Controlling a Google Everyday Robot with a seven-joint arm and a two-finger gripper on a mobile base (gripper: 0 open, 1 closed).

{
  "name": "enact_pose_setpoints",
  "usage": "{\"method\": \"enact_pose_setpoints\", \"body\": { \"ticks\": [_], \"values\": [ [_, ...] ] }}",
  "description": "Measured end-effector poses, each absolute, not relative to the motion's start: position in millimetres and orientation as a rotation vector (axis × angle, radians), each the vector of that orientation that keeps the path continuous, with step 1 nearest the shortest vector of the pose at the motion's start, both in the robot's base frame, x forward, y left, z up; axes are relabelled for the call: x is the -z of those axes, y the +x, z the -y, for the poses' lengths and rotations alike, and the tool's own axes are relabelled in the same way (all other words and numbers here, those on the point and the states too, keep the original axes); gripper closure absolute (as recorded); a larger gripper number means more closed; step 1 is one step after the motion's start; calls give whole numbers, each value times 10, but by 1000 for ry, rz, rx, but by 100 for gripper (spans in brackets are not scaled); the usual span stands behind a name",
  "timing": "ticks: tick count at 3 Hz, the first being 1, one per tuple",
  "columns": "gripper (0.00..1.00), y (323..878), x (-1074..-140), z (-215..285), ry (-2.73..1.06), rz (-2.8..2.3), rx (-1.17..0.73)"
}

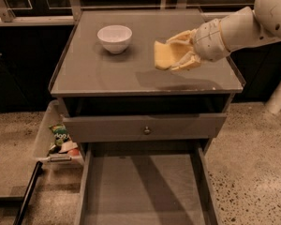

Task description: Pick sponge from middle drawer and place on counter

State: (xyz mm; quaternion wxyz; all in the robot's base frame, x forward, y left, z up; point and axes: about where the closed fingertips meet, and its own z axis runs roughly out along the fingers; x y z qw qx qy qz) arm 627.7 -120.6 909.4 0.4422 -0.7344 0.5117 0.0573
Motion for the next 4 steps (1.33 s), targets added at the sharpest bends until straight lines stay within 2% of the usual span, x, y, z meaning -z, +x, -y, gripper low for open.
{"method": "enact_pose_setpoints", "body": {
  "ticks": [2,4],
  "values": [
    [100,6854,-8840,1360,-1576,-1450,-308],
    [100,7027,-8803,1258,-1522,-1533,-398]
  ]
}}
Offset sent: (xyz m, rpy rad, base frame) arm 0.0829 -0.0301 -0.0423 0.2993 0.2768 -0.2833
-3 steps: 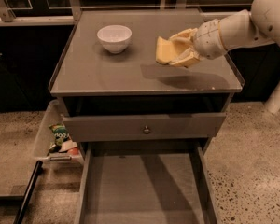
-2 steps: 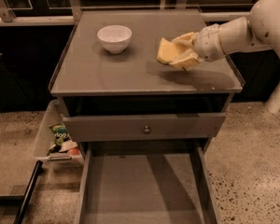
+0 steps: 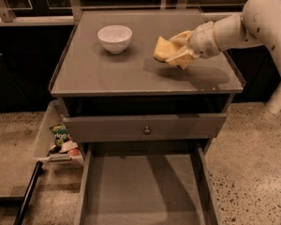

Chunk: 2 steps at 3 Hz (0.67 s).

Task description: Pick sponge from middle drawer and place on counter

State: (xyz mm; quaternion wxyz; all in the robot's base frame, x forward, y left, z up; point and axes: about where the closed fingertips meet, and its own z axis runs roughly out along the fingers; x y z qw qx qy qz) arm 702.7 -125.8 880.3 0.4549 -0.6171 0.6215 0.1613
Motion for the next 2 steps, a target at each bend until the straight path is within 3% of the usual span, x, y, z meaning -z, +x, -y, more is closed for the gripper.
{"method": "enact_pose_setpoints", "body": {
  "ticks": [2],
  "values": [
    [58,7028,-8803,1256,-1522,-1534,-399]
  ]
}}
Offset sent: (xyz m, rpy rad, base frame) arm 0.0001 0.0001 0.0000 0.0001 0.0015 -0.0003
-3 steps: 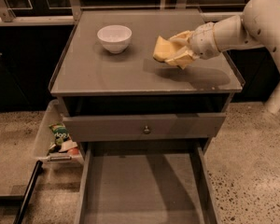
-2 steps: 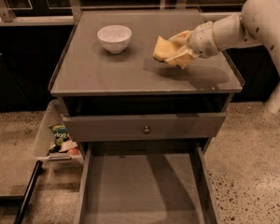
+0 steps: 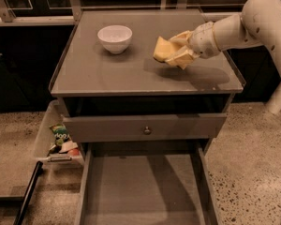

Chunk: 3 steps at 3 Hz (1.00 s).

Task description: Pick sponge from middle drawer and place on counter

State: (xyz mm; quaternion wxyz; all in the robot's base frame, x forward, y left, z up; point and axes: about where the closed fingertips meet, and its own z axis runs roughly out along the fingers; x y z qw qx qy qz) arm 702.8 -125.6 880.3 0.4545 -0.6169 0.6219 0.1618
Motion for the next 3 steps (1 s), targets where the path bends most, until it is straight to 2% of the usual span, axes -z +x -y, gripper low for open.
{"method": "enact_pose_setpoints", "body": {
  "ticks": [2,3],
  "values": [
    [12,7028,-8802,1256,-1522,-1534,-399],
    [0,7028,-8802,1255,-1522,-1534,-399]
  ]
}}
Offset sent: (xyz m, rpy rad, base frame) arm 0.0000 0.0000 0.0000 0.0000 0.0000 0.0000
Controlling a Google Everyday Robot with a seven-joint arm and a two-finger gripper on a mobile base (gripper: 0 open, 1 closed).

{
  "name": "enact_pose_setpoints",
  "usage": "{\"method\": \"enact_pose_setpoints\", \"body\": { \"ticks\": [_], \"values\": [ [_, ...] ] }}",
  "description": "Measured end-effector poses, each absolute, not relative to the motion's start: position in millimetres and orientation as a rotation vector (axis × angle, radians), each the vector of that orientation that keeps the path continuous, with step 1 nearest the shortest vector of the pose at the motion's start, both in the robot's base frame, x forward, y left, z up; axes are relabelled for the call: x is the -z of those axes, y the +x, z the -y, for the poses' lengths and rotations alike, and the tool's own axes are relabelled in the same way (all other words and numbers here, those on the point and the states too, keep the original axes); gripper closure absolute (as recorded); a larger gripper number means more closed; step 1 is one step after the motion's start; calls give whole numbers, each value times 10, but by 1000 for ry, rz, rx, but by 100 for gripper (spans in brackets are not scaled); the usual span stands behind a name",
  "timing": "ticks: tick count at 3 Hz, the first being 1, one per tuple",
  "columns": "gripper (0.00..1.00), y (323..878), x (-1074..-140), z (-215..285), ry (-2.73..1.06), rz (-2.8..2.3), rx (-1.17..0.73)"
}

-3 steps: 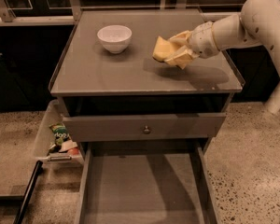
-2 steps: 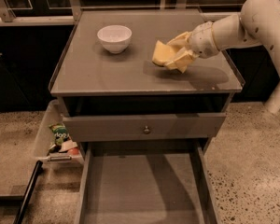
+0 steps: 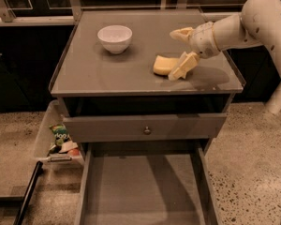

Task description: Pick sponge from middle drawer and place on counter

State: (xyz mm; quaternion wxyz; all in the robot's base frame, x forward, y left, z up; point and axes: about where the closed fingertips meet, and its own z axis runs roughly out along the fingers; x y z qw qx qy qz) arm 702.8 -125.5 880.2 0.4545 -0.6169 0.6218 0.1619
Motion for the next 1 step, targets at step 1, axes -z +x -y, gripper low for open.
{"method": "enact_pose_setpoints", "body": {
  "ticks": [1],
  "values": [
    [0,7028,-8802,1255,-1522,-1534,-399]
  ]
}}
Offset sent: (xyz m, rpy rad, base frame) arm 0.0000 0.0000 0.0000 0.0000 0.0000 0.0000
